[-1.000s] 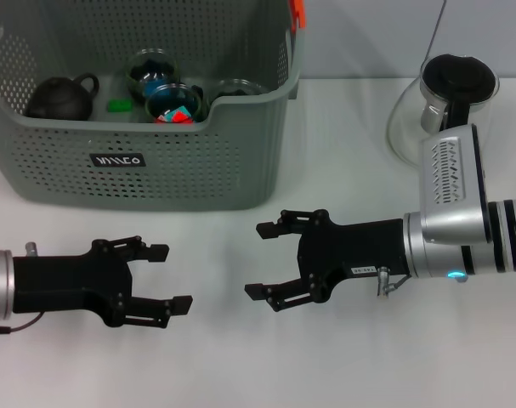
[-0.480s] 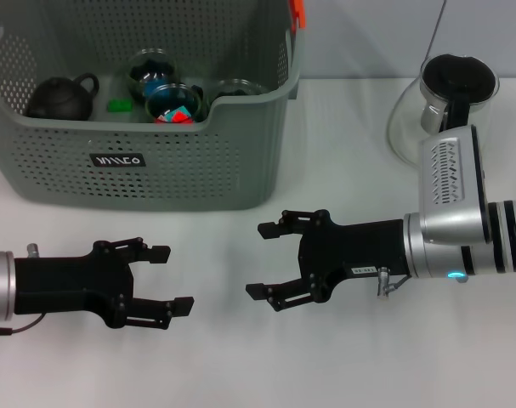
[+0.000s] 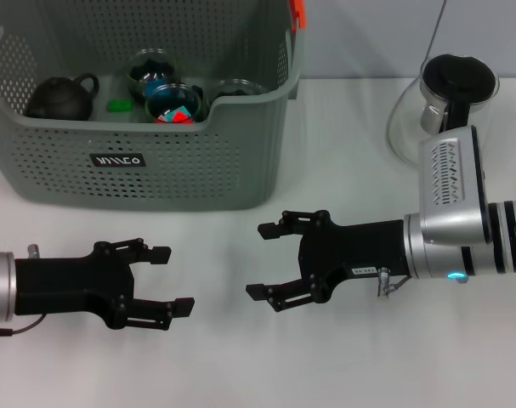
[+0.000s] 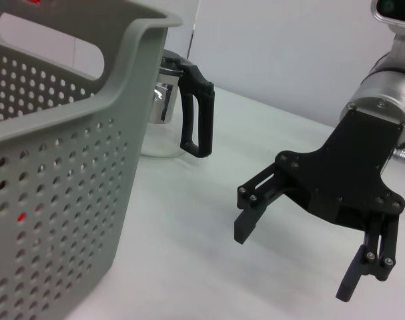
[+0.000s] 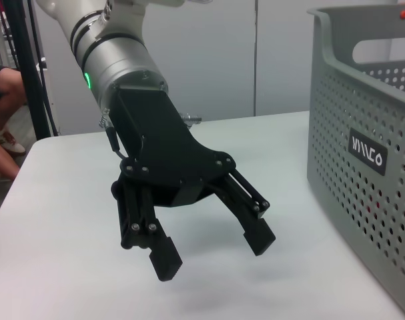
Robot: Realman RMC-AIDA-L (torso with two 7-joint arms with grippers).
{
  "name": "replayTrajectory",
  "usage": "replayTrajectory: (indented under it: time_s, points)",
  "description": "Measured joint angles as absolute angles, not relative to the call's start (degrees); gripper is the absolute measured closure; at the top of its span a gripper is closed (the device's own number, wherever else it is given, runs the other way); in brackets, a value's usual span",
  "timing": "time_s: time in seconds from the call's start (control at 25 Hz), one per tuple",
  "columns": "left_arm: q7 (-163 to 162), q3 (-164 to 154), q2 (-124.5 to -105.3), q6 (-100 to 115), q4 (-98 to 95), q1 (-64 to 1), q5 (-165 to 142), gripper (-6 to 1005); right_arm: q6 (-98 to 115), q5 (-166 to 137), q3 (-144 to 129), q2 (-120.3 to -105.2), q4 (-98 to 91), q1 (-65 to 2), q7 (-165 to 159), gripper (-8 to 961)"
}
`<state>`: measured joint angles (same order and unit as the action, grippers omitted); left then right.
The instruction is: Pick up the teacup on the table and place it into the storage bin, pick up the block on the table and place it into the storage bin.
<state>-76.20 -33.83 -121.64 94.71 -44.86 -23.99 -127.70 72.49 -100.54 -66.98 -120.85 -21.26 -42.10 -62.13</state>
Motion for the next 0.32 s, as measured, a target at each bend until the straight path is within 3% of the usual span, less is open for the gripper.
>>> replayTrajectory:
  time_s: [0.32]
  points:
    - [-76.2,-33.8,-121.45,94.7,-44.4,-24.0,-127.7,65,72.5,-100.5,-67.0,-120.85,-21.3,-42.2,-62.1,12]
